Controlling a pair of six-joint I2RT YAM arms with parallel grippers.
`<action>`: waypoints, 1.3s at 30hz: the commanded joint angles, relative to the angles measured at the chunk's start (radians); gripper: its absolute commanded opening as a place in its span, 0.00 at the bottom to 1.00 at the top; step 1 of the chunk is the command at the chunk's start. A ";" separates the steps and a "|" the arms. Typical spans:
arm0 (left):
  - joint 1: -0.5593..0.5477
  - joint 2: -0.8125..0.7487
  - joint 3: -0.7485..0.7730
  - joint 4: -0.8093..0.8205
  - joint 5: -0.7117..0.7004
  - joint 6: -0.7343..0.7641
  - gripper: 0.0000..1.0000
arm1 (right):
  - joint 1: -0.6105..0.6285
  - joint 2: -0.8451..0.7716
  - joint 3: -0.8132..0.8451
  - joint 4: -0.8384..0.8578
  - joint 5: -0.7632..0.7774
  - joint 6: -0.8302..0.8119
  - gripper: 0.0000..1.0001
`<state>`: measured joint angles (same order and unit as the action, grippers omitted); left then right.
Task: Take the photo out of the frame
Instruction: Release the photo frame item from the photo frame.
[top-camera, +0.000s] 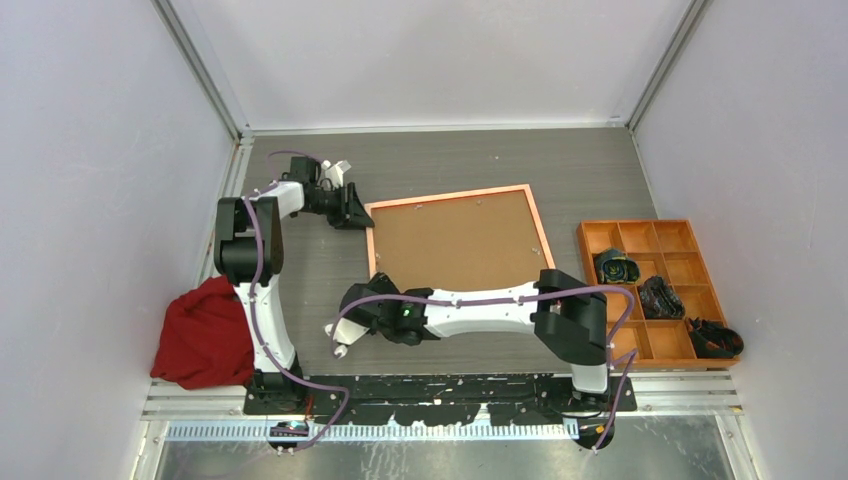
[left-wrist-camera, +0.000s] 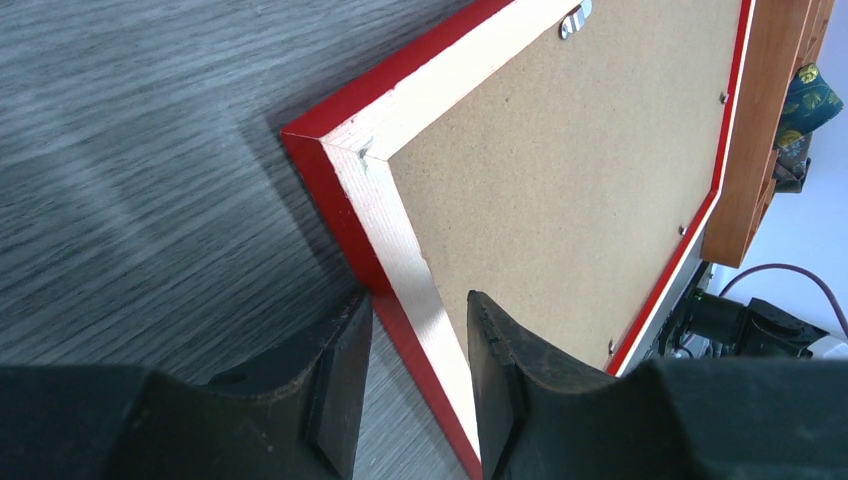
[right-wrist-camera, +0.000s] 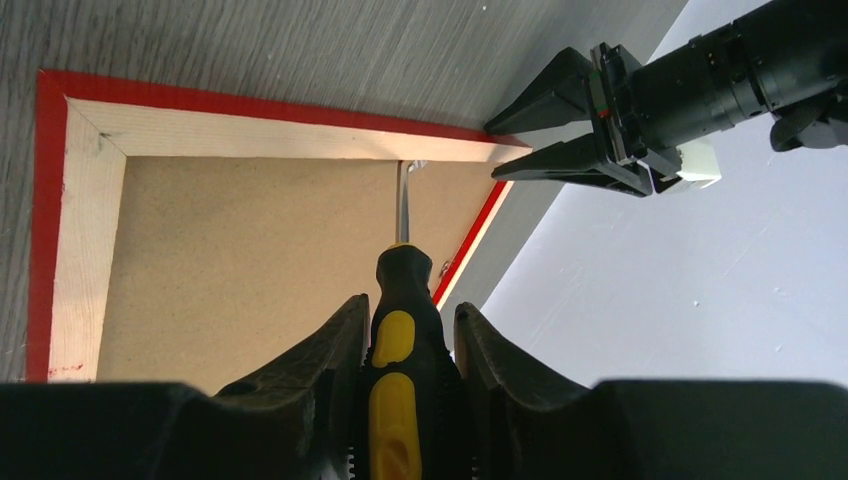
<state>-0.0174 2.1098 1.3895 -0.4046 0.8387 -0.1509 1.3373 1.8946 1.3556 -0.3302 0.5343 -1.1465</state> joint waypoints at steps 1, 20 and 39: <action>-0.004 0.026 0.014 -0.030 0.000 0.014 0.42 | 0.004 0.012 0.007 0.055 0.045 -0.107 0.01; -0.004 0.030 0.017 -0.033 0.002 0.016 0.41 | 0.000 0.030 -0.047 0.154 0.060 -0.164 0.01; -0.004 0.032 0.020 -0.037 -0.002 0.016 0.41 | -0.025 0.016 -0.044 0.121 0.035 -0.091 0.01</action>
<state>-0.0177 2.1185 1.3987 -0.4103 0.8497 -0.1505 1.3201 1.9266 1.3087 -0.2138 0.5735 -1.2686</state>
